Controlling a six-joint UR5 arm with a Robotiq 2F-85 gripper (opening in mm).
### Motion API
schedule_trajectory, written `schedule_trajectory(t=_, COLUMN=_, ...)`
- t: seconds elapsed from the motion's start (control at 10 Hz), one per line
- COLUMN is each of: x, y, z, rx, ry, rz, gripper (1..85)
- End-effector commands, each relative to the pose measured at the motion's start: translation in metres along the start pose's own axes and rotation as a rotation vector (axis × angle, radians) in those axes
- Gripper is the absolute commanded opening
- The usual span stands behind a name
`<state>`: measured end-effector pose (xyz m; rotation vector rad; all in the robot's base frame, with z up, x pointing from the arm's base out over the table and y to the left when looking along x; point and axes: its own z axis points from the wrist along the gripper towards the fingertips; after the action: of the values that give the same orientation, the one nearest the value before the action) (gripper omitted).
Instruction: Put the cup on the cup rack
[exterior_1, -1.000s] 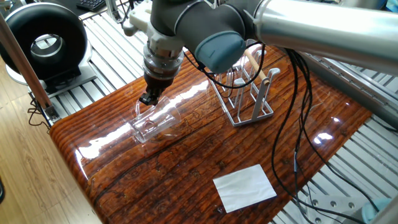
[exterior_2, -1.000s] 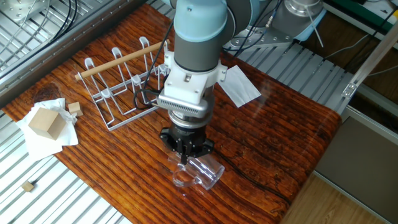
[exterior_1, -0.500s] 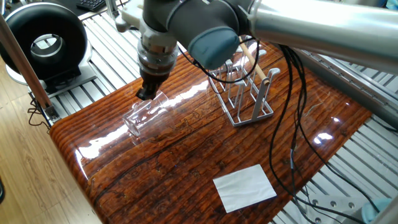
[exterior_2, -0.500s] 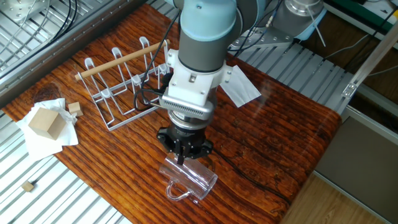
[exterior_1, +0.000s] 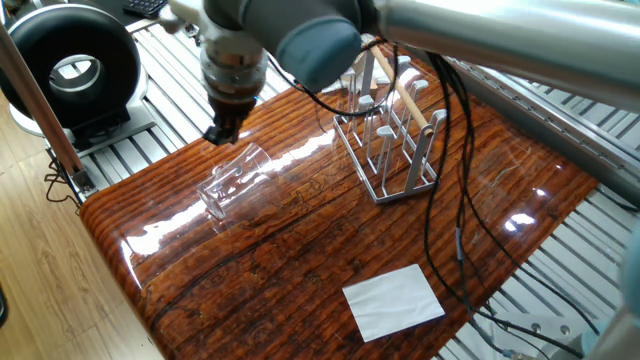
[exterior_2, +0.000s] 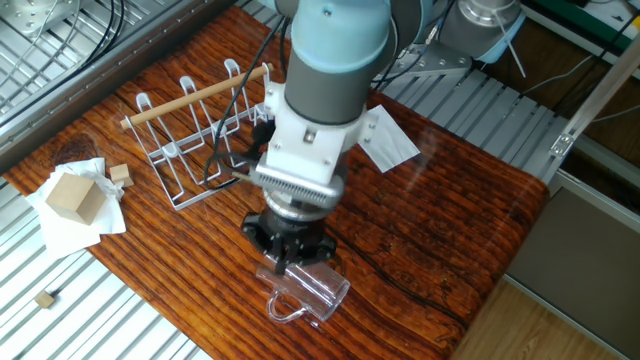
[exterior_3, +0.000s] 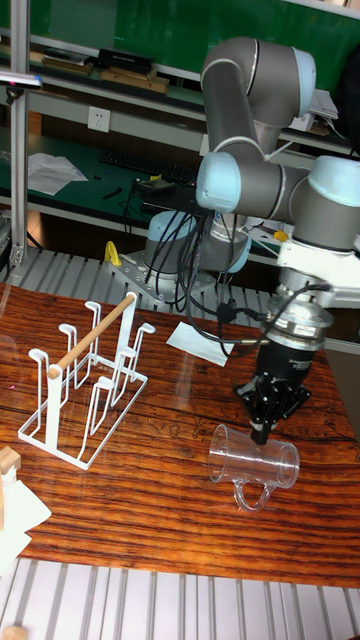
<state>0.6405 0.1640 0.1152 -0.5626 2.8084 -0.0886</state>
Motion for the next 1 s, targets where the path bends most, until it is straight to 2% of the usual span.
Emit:
schedule_trajectory(t=0.0, x=-0.021, y=-0.001, z=0.012, rx=0.0, ry=-0.014, rz=0.005, gripper=1.0)
schedule_trajectory(t=0.1, x=-0.007, y=0.001, z=0.015, rx=-0.006, ry=0.04, rz=-0.005, gripper=1.0)
schedule_trajectory(t=0.2, x=0.004, y=0.008, z=0.015, rx=-0.032, ry=0.083, rz=-0.006, gripper=1.0)
schedule_trajectory(t=0.3, x=0.007, y=0.015, z=0.018, rx=-0.054, ry=0.093, rz=-0.003, gripper=1.0)
schedule_trajectory(t=0.4, x=0.005, y=0.023, z=0.025, rx=-0.074, ry=0.085, rz=0.013, gripper=1.0)
schedule_trajectory(t=0.6, x=0.003, y=0.023, z=0.041, rx=-0.053, ry=0.077, rz=-0.025, gripper=1.0)
schedule_trajectory(t=0.7, x=0.003, y=0.024, z=0.044, rx=-0.061, ry=0.075, rz=-0.037, gripper=1.0)
schedule_trajectory(t=0.9, x=0.006, y=0.018, z=0.049, rx=-0.046, ry=0.086, rz=-0.096, gripper=1.0)
